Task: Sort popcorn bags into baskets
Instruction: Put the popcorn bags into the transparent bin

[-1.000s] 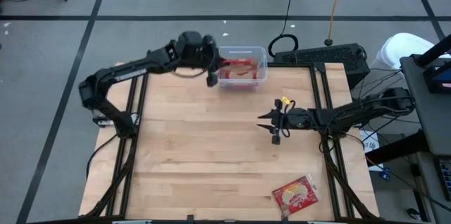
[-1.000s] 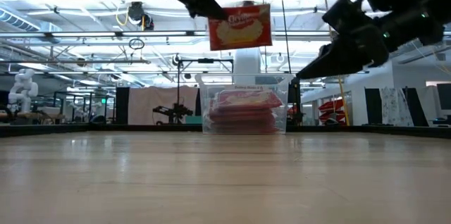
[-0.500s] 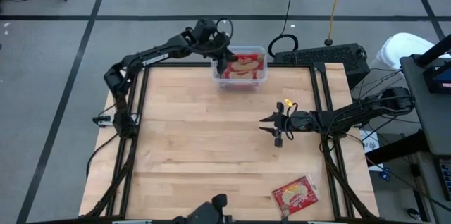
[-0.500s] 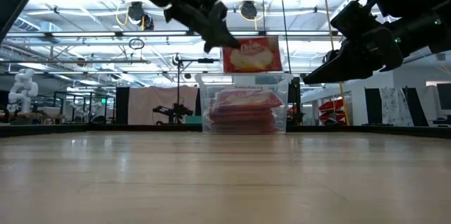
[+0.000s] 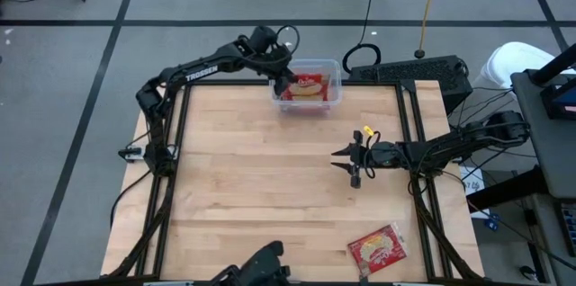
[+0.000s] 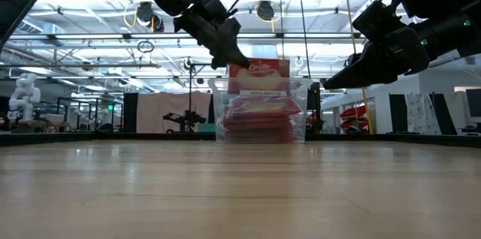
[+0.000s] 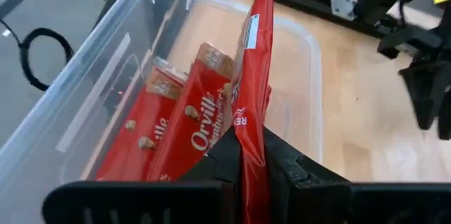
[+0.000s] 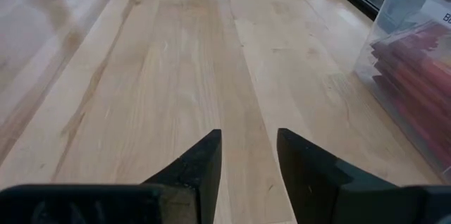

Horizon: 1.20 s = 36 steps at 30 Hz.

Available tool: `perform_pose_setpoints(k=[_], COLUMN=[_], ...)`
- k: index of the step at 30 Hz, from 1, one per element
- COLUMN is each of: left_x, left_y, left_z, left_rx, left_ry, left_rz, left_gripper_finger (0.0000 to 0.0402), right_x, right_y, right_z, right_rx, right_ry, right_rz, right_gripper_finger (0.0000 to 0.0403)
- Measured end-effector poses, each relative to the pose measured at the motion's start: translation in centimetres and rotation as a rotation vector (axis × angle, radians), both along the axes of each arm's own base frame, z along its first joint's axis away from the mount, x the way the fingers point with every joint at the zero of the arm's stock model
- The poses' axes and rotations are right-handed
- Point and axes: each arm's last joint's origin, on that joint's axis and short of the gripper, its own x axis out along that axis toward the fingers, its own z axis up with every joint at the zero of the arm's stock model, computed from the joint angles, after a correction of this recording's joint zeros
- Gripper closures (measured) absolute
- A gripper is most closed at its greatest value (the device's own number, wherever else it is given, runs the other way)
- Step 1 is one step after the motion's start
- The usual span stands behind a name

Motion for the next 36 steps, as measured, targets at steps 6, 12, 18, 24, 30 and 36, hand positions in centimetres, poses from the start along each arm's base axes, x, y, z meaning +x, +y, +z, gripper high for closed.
perform_pose_setpoints(k=[6, 12, 18, 24, 30, 36], left_x=[0.2, 0.4, 0.4, 0.3, -0.2, 1.1], left_y=[0.3, 0.3, 0.3, 0.2, -2.4, -8.7], left_z=[-0.8, -1.1, -1.1, -0.9, 1.8, 3.7], left_rx=[0.111, 0.160, 0.246, 0.213, 0.197, 0.255], left_ry=[0.082, 0.132, 0.200, 0.204, 0.186, 0.136], left_rz=[0.069, 0.121, 0.221, 0.285, 0.262, 0.097], left_gripper_finger=[0.0352, 0.0299, 0.0240, 0.0212, 0.0228, 0.0272], right_x=[0.0, 0.0, 0.0, 0.0, 0.0, 0.0], right_y=[0.0, 0.0, 0.0, 0.0, 0.0, 0.0], right_z=[0.0, 0.0, 0.0, 0.0, 0.0, -0.1], right_rx=[-0.005, 0.001, 0.002, 0.004, 0.062, 0.124], right_ry=[-0.003, -0.004, -0.004, -0.004, -0.009, -0.009], right_rz=[0.002, -0.001, -0.001, -0.002, -0.025, -0.033], right_gripper_finger=[0.0273, 0.0273, 0.0273, 0.0273, 0.0273, 0.0273])
